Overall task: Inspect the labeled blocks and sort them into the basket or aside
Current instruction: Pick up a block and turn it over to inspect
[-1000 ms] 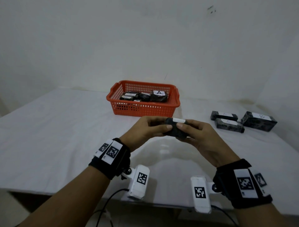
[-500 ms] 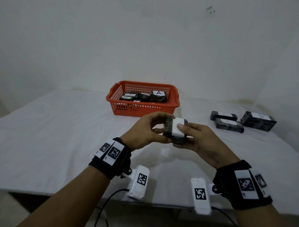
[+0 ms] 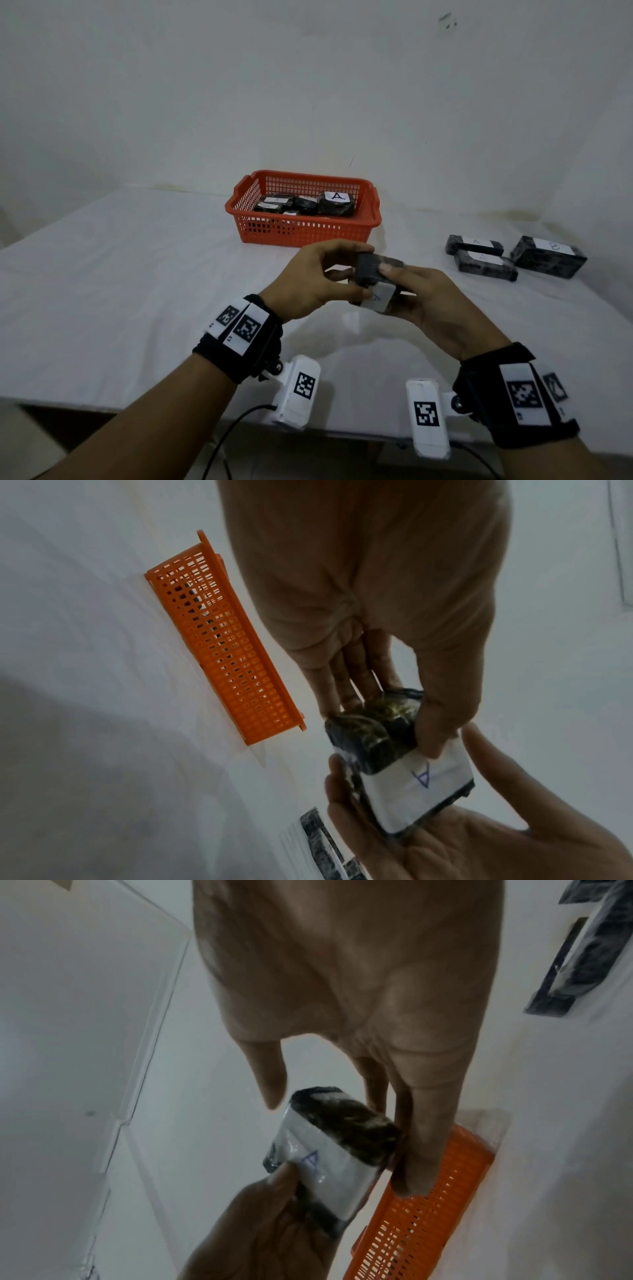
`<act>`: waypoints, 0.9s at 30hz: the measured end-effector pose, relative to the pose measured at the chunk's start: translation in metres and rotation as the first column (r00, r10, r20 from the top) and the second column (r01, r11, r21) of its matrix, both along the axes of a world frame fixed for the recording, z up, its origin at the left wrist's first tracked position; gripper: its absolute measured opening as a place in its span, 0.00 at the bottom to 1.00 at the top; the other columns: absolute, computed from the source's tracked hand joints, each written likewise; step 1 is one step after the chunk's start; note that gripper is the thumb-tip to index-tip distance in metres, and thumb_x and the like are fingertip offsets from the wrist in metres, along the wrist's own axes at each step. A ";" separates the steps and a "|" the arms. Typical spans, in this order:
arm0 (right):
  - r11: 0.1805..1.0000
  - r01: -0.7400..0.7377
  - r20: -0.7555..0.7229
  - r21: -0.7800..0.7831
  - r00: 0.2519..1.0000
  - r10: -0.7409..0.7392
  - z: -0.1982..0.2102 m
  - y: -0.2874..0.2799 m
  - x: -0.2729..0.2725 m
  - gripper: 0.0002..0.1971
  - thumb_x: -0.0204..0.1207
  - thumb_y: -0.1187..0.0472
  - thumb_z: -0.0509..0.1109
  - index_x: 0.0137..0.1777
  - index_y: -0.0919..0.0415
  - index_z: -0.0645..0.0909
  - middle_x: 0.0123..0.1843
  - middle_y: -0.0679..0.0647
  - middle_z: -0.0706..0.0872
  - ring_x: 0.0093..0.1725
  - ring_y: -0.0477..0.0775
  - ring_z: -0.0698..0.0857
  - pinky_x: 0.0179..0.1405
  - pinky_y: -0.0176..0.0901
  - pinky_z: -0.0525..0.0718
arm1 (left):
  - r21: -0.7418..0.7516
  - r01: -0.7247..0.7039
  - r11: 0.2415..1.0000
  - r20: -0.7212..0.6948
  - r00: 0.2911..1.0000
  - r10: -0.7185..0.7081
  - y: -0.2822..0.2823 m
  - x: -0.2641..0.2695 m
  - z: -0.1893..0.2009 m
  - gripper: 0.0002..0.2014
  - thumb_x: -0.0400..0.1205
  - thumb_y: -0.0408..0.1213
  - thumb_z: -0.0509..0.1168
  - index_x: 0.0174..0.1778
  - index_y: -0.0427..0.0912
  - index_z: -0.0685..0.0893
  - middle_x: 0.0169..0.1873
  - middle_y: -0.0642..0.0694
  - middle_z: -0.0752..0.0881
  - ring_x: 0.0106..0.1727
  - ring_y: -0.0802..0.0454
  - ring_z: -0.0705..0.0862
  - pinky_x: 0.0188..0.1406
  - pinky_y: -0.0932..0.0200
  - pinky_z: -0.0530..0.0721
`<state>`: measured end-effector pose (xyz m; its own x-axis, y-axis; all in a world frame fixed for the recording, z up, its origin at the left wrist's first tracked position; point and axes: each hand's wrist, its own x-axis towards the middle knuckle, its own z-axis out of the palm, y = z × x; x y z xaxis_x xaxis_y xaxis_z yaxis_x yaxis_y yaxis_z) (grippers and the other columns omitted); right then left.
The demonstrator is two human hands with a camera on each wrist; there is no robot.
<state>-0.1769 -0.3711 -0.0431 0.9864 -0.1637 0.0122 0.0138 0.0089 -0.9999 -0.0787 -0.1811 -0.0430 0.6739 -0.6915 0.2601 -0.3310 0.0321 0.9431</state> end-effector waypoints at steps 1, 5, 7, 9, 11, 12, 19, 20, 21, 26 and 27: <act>1.000 0.004 0.010 0.000 1.000 -0.004 0.000 0.000 0.000 0.18 0.86 0.56 0.69 0.69 0.66 0.87 0.61 0.67 0.93 0.62 0.70 0.92 0.73 0.68 0.83 | 0.004 0.005 1.000 -0.010 1.000 -0.004 0.000 0.000 0.000 0.28 0.75 0.24 0.79 0.71 0.42 0.83 0.64 0.47 0.90 0.68 0.54 0.87 0.72 0.52 0.84; 0.998 0.021 0.105 -0.053 0.994 -0.015 -0.002 0.000 0.000 0.19 0.79 0.58 0.77 0.67 0.66 0.88 0.60 0.65 0.93 0.62 0.67 0.92 0.70 0.66 0.85 | 0.082 0.047 0.995 -0.120 0.992 -0.037 -0.001 -0.002 0.002 0.23 0.83 0.48 0.72 0.72 0.44 0.84 0.64 0.46 0.90 0.67 0.50 0.88 0.70 0.45 0.86; 0.997 0.033 0.129 -0.072 0.991 -0.023 -0.002 0.001 -0.001 0.22 0.73 0.56 0.80 0.65 0.64 0.89 0.60 0.63 0.94 0.62 0.64 0.92 0.69 0.64 0.87 | 0.090 0.047 0.995 -0.162 0.986 -0.032 -0.004 -0.003 0.002 0.19 0.87 0.47 0.68 0.66 0.37 0.88 0.59 0.38 0.92 0.62 0.43 0.91 0.68 0.41 0.87; 0.999 0.017 0.106 -0.048 0.994 -0.011 -0.001 0.002 -0.003 0.24 0.72 0.54 0.78 0.66 0.65 0.89 0.59 0.63 0.94 0.62 0.62 0.92 0.67 0.58 0.88 | 0.064 0.016 0.998 -0.149 0.989 -0.006 -0.006 -0.005 0.002 0.16 0.87 0.43 0.68 0.63 0.34 0.89 0.55 0.35 0.92 0.59 0.40 0.91 0.64 0.40 0.89; 0.999 -0.002 0.073 -0.039 0.997 0.005 0.001 0.002 -0.005 0.24 0.73 0.50 0.76 0.64 0.65 0.90 0.58 0.63 0.94 0.62 0.61 0.92 0.66 0.52 0.88 | 0.044 0.016 0.999 -0.104 0.995 -0.011 -0.007 -0.005 0.002 0.14 0.87 0.39 0.69 0.64 0.35 0.89 0.55 0.38 0.93 0.58 0.42 0.92 0.62 0.44 0.90; 0.999 0.004 0.068 -0.042 0.998 -0.001 0.001 0.001 -0.005 0.24 0.74 0.48 0.75 0.63 0.64 0.91 0.57 0.63 0.94 0.62 0.61 0.92 0.66 0.52 0.88 | 0.042 0.031 0.999 -0.095 0.995 -0.027 -0.007 -0.006 0.002 0.14 0.87 0.38 0.69 0.65 0.36 0.89 0.56 0.39 0.93 0.59 0.44 0.92 0.63 0.46 0.90; 0.998 0.049 0.051 -0.031 0.998 -0.047 -0.002 -0.006 -0.007 0.22 0.75 0.50 0.75 0.62 0.66 0.90 0.55 0.63 0.95 0.61 0.63 0.92 0.65 0.54 0.88 | 0.017 0.068 0.998 -0.193 0.979 -0.064 -0.012 -0.006 -0.006 0.17 0.86 0.38 0.68 0.66 0.31 0.87 0.59 0.36 0.92 0.61 0.40 0.91 0.67 0.41 0.88; 0.999 0.037 0.052 -0.025 0.998 -0.036 -0.002 -0.006 -0.008 0.23 0.74 0.50 0.75 0.63 0.65 0.90 0.56 0.63 0.95 0.61 0.63 0.92 0.66 0.54 0.88 | 0.006 0.063 0.998 -0.207 0.976 -0.061 -0.013 -0.006 -0.006 0.17 0.85 0.38 0.67 0.65 0.30 0.87 0.58 0.35 0.92 0.60 0.41 0.91 0.66 0.43 0.88; 0.999 0.031 0.057 -0.015 0.998 -0.030 -0.003 -0.007 -0.009 0.23 0.73 0.51 0.76 0.64 0.65 0.90 0.57 0.63 0.95 0.62 0.63 0.92 0.68 0.55 0.87 | -0.007 0.063 0.998 -0.231 0.971 -0.062 -0.014 -0.005 -0.006 0.19 0.84 0.40 0.66 0.64 0.29 0.87 0.58 0.34 0.92 0.59 0.41 0.91 0.64 0.44 0.89; 0.999 0.041 0.110 -0.028 0.993 -0.037 -0.004 -0.012 -0.010 0.23 0.70 0.56 0.78 0.65 0.65 0.89 0.59 0.64 0.94 0.65 0.65 0.91 0.68 0.55 0.88 | -0.009 0.091 0.996 -0.240 0.967 -0.091 -0.016 -0.008 -0.004 0.19 0.84 0.43 0.67 0.66 0.33 0.88 0.59 0.37 0.92 0.62 0.42 0.90 0.66 0.46 0.88; 0.999 0.039 0.110 -0.032 0.993 -0.035 -0.004 -0.013 -0.010 0.22 0.72 0.56 0.78 0.64 0.65 0.89 0.59 0.64 0.94 0.64 0.66 0.90 0.67 0.53 0.88 | -0.006 0.081 0.997 -0.220 0.972 -0.080 -0.016 -0.008 -0.003 0.17 0.86 0.39 0.67 0.66 0.33 0.87 0.59 0.37 0.92 0.62 0.41 0.91 0.66 0.45 0.88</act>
<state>-0.1874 -0.3840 -0.0469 0.9721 -0.1980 0.1260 0.1229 -0.0277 -0.9920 -0.0871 -0.1974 -0.0463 0.6564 -0.7465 0.1096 -0.1118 0.0474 0.9926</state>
